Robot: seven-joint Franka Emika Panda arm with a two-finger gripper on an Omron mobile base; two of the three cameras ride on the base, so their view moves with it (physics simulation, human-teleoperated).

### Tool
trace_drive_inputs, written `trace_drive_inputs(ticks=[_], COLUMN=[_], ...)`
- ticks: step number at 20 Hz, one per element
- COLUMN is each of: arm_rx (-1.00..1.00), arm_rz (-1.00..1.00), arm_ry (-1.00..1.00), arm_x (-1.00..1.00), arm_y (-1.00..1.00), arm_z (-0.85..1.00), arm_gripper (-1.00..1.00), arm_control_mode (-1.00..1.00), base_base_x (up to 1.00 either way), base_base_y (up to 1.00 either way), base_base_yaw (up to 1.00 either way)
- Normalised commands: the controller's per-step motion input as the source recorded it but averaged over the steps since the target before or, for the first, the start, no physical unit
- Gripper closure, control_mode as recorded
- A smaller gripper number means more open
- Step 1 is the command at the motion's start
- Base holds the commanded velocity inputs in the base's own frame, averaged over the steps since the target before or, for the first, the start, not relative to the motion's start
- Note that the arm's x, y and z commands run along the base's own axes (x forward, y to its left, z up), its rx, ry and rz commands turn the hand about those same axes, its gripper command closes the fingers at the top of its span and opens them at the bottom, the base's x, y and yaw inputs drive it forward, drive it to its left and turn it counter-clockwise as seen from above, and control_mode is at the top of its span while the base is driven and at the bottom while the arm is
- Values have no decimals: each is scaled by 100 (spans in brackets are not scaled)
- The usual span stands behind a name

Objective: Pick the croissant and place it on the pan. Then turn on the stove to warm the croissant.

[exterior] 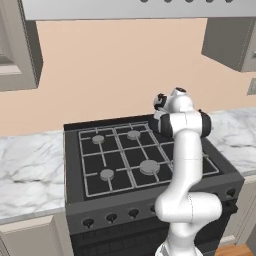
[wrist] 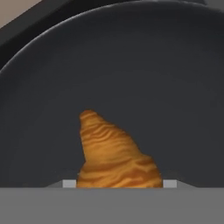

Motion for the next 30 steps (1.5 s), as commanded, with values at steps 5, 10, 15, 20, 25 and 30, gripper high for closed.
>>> trace_drive_inputs(ticks=[5, 10, 15, 20, 25, 30], arm_rx=[0, 0, 0, 0, 0, -3], arm_rz=[0, 0, 0, 1, 1, 3], arm_ry=[0, 0, -1, -3, -8, -6], arm_x=[4, -8, -18, -27, -50, -33], arm_y=[-5, -2, 0, 0, 0, 11], arm_z=[0, 1, 14, 26, 39, 43], arm_gripper=[-100, -100, -100, -100, -100, -100], arm_control_mode=[-100, -100, -100, -100, -100, -100], base_base_x=[0, 0, 0, 0, 0, 0], base_base_y=[0, 0, 0, 0, 0, 0], base_base_yaw=[0, 0, 0, 0, 0, 0])
